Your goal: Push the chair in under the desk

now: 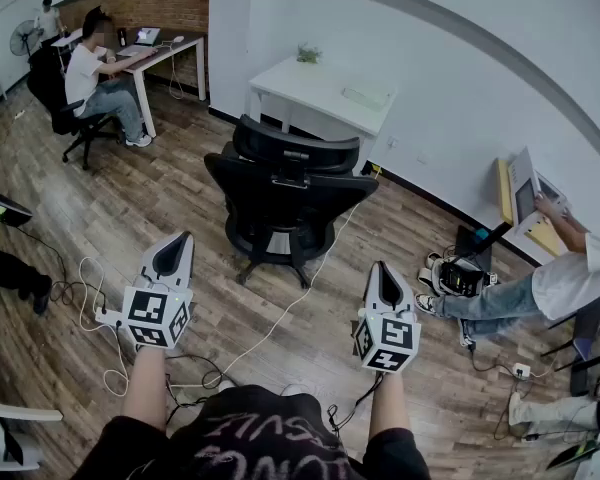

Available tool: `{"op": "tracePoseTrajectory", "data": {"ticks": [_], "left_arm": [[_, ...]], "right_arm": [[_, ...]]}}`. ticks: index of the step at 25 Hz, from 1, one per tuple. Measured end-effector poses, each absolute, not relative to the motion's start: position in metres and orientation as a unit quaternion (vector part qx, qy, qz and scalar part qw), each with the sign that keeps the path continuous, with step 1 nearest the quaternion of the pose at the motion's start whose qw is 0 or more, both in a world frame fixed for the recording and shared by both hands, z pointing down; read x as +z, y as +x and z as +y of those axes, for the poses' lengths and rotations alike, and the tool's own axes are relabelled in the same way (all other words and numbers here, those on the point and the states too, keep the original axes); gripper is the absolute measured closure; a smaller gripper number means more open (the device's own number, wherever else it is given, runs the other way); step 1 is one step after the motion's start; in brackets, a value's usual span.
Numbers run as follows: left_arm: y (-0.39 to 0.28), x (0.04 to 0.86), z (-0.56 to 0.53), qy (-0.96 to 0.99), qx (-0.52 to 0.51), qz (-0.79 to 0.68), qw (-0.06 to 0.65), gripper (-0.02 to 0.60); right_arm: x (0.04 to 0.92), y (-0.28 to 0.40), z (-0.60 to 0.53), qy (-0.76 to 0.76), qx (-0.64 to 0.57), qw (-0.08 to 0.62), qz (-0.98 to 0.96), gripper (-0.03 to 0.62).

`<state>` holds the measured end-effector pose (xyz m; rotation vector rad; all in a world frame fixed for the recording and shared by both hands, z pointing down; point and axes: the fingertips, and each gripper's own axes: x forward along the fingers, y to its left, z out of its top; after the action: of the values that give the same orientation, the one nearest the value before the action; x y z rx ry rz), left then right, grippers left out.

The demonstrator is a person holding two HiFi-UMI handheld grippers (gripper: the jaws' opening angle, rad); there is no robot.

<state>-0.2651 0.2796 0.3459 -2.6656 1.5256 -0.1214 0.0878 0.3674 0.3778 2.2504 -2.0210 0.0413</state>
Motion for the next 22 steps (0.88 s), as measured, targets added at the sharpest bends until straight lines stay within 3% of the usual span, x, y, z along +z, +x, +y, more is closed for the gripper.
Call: {"op": "tracePoseTrajectory", "data": {"ticks": [22], "left_arm": [[-0.274,0.355,0.281,-0.873,-0.06,0.482,0.038,0.566]], "right_arm": [[0.368,0.06,0.369,0.745,-0.015,0.046,-0.665,0.563]]}}
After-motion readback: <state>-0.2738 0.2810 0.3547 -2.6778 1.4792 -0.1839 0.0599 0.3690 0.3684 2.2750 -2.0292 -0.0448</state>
